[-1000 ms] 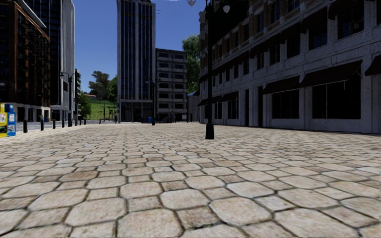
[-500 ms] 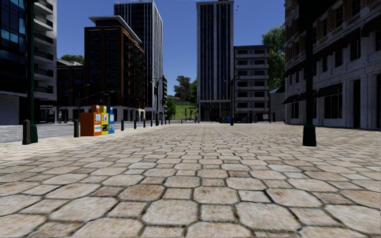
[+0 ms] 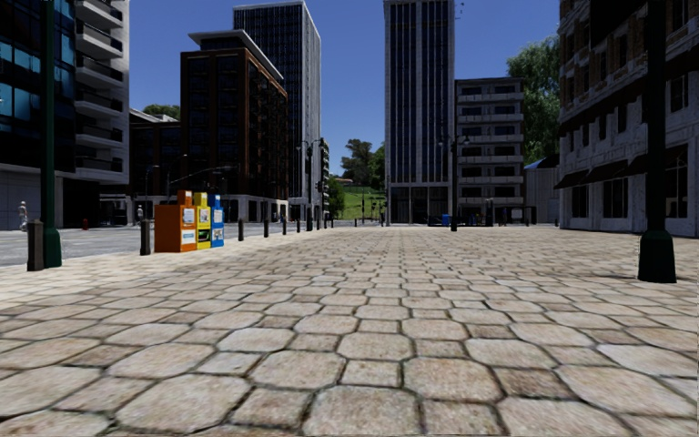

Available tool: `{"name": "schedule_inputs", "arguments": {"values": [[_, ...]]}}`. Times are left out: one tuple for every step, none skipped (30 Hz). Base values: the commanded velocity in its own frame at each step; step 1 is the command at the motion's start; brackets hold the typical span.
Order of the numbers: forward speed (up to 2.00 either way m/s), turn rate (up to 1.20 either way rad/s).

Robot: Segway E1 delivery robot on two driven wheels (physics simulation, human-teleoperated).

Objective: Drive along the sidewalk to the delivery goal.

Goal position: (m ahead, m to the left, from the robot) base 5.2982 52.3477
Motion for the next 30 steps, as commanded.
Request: {"name": "schedule_inputs", "arguments": {"values": [[2.00,0.00],[2.00,0.00],[2.00,0.00],[2.00,0.00],[2.00,0.00],[2.00,0.00],[2.00,0.00],[2.00,0.00],[2.00,0.00],[2.00,0.00],[2.00,0.00],[2.00,0.00],[2.00,0.00],[2.00,0.00],[2.00,0.00],[2.00,0.00],[2.00,0.00],[2.00,0.00],[2.00,0.00],[2.00,0.00],[2.00,0.00],[2.00,0.00],[2.00,0.00],[2.00,0.00],[2.00,0.00],[2.00,0.00],[2.00,0.00],[2.00,0.00],[2.00,0.00],[2.00,0.00]]}}
